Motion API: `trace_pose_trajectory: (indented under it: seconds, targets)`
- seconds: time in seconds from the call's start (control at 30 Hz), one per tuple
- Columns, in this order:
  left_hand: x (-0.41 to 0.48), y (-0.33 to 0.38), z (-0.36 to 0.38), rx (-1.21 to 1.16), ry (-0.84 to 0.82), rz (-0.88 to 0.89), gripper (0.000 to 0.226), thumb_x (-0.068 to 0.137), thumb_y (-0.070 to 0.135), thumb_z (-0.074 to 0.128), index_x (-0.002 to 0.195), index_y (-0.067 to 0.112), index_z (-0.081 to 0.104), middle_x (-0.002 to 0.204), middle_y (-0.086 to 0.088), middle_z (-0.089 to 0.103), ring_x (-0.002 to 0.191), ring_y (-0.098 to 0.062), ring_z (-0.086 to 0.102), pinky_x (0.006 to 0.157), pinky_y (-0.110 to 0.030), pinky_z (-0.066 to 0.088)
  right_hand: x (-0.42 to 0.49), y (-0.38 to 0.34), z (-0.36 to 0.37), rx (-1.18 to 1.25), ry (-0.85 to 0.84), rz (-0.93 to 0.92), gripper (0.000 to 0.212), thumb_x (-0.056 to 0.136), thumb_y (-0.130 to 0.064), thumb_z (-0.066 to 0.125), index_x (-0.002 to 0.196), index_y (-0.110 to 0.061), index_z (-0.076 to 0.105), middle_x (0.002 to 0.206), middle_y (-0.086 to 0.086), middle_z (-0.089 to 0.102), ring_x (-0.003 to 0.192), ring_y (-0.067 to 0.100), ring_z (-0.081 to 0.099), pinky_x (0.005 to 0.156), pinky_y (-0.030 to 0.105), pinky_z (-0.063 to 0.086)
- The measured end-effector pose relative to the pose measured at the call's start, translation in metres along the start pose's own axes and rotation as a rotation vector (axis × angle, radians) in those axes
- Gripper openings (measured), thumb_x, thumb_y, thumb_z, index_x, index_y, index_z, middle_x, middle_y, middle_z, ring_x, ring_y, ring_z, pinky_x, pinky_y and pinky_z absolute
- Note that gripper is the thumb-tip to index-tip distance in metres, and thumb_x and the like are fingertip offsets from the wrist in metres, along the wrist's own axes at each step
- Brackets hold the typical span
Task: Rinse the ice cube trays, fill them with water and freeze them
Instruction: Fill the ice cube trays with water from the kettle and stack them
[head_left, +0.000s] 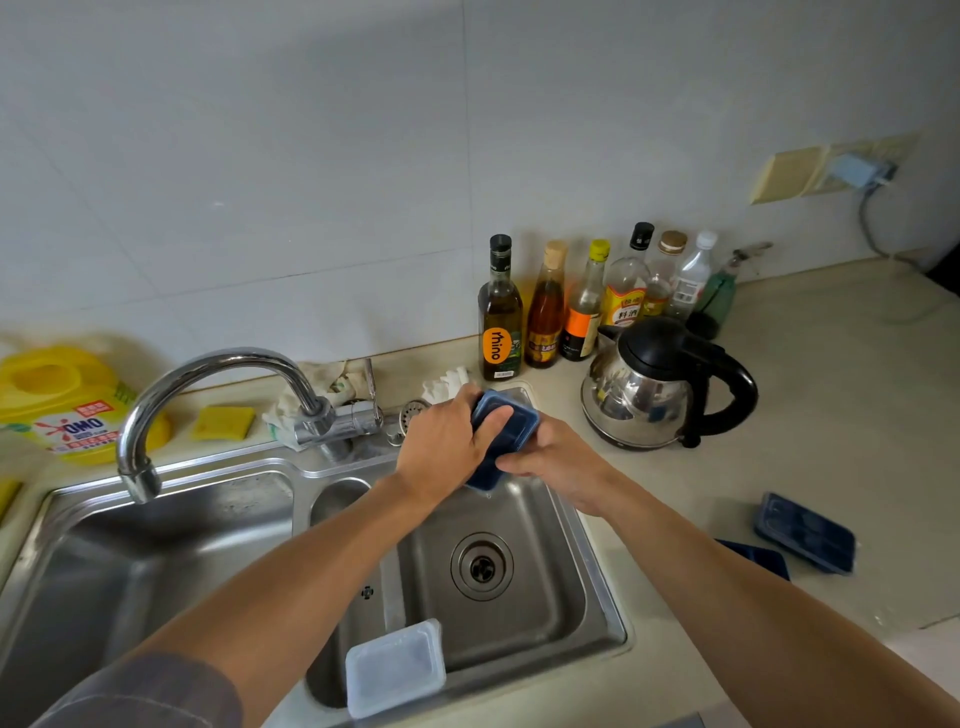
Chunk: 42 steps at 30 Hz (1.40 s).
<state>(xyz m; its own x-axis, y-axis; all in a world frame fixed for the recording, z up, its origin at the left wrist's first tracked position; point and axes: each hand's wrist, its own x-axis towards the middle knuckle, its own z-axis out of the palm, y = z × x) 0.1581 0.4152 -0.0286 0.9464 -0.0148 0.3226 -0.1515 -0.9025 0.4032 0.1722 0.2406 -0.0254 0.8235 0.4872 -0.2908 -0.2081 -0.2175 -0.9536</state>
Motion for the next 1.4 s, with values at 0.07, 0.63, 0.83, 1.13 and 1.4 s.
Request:
trace_pose_trajectory:
  seconds: [0.07, 0.63, 0.83, 1.13, 1.4]
  targets:
    - [0.001, -0.002, -0.002, -0.004, 0.024, -0.001, 0.067, 0.095, 0.069, 0.025, 0.111, 0.014, 0.058, 0.084, -0.003, 0.071, 0.066, -0.017, 0.067, 0.059, -0.025, 0.048, 0.002, -0.002, 0.001, 0.000, 0.008, -0.024, 0.055, 0.082, -0.001, 0.072, 0.132, -0.020, 0.059, 0.116, 0.003, 0.075, 0.112, 0.018, 0.070, 0.101, 0.040, 0.054]
    - [-0.004, -0.024, -0.003, 0.020, -0.012, -0.103, 0.079, 0.088, 0.077, 0.014, 0.115, 0.015, 0.055, 0.088, -0.005, 0.071, 0.075, -0.022, 0.069, 0.068, -0.039, 0.059, 0.019, -0.005, 0.016, -0.055, -0.055, 0.020, 0.051, 0.087, 0.001, 0.072, 0.131, -0.020, 0.058, 0.114, 0.002, 0.074, 0.109, 0.016, 0.069, 0.092, 0.031, 0.056]
    - [-0.012, 0.006, 0.017, -0.131, -0.019, -0.302, 0.058, 0.094, 0.071, 0.028, 0.100, 0.021, 0.055, 0.082, 0.004, 0.062, 0.067, -0.007, 0.062, 0.059, -0.021, 0.049, 0.007, -0.001, -0.014, -0.098, -0.138, 0.094, 0.040, 0.091, -0.006, 0.071, 0.124, -0.023, 0.057, 0.114, 0.004, 0.071, 0.105, 0.019, 0.068, 0.089, 0.035, 0.058]
    - [-0.027, 0.162, 0.115, -0.549, -0.041, -0.749, 0.048, 0.105, 0.049, 0.041, 0.117, 0.007, 0.061, 0.115, -0.014, 0.070, 0.103, -0.029, 0.067, 0.085, -0.037, 0.053, -0.070, 0.050, -0.157, -0.101, -0.083, 0.186, 0.023, 0.096, -0.022, 0.066, 0.115, -0.014, 0.056, 0.108, 0.012, 0.070, 0.092, 0.026, 0.073, 0.065, 0.031, 0.060]
    - [-0.020, 0.301, 0.193, -0.723, -0.246, -0.802, 0.017, 0.099, 0.032, 0.059, 0.109, 0.017, 0.058, 0.096, -0.007, 0.069, 0.074, -0.019, 0.074, 0.052, -0.030, 0.060, -0.135, 0.091, -0.318, -0.340, 0.062, 0.234, 0.011, 0.100, -0.019, 0.060, 0.104, -0.015, 0.069, 0.104, 0.008, 0.072, 0.099, 0.024, 0.069, 0.071, 0.039, 0.059]
